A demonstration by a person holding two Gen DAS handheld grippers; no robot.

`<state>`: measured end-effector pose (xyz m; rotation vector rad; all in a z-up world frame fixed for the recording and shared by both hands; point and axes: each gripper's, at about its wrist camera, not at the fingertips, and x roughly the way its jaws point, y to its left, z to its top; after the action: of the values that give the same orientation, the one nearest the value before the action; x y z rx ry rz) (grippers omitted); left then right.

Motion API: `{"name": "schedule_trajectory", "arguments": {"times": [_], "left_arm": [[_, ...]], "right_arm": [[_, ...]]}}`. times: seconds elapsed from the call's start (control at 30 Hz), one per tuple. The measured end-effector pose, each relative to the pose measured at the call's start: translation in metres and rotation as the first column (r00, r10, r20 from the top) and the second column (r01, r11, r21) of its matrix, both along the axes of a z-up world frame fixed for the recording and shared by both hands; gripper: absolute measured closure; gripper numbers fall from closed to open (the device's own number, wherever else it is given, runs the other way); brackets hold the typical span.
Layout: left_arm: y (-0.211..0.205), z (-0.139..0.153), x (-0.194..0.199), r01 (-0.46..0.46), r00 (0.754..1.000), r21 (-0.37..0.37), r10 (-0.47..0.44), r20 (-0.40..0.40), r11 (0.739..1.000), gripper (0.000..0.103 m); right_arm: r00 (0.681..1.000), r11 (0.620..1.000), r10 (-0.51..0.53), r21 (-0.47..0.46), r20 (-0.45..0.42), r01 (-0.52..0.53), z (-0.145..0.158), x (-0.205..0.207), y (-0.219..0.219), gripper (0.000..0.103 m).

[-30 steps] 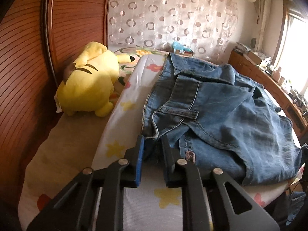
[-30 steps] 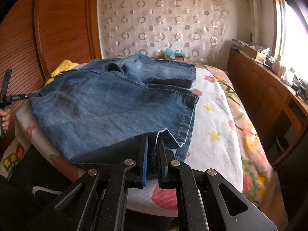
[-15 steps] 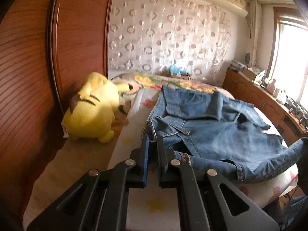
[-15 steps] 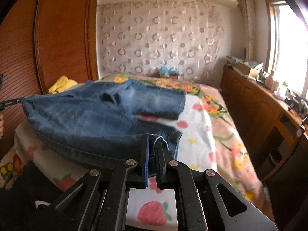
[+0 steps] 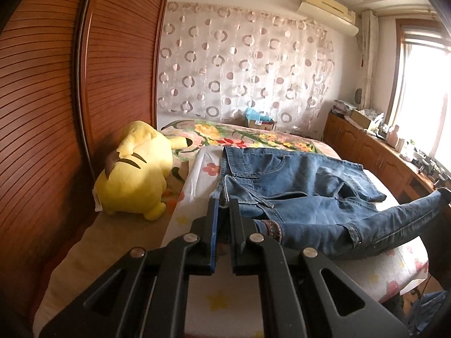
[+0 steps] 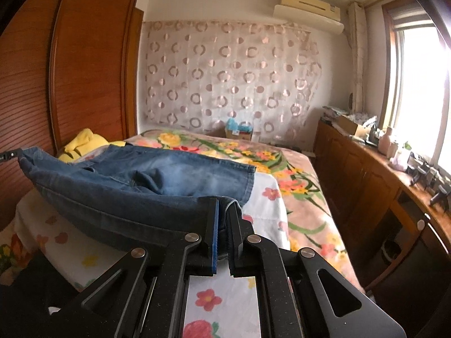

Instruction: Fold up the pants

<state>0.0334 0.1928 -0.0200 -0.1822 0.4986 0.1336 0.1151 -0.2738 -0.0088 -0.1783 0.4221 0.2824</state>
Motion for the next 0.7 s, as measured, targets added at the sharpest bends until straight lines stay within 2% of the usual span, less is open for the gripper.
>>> {"name": "schedule_trajectory", "arguments": {"times": [0.37,0.57,0.7], "left_arm": [[-0.006,0.000,0.037,0.004,0.999,0.031,-0.003,-0.033,1.000,0.099],[-0.013,0.012,0.071,0.021,0.999,0.074,-0.019,-0.026,0.997,0.099],[-0.015,0.007,0.098,0.032,0.999,0.078,-0.028,-0.043,0.996,0.099]], "right_arm": [[0.999,1.000,-0.012,-0.013,-0.030,0.012,-0.012,0.050,0.003,0.101],[1.000,0.999,-0.027,-0.021,-0.006,0.027,-0.002,0.081,0.003,0.101],[0.999,0.999,-0.032,-0.033,-0.014,0.032,-0.007,0.102,0.005,0.101]]}}
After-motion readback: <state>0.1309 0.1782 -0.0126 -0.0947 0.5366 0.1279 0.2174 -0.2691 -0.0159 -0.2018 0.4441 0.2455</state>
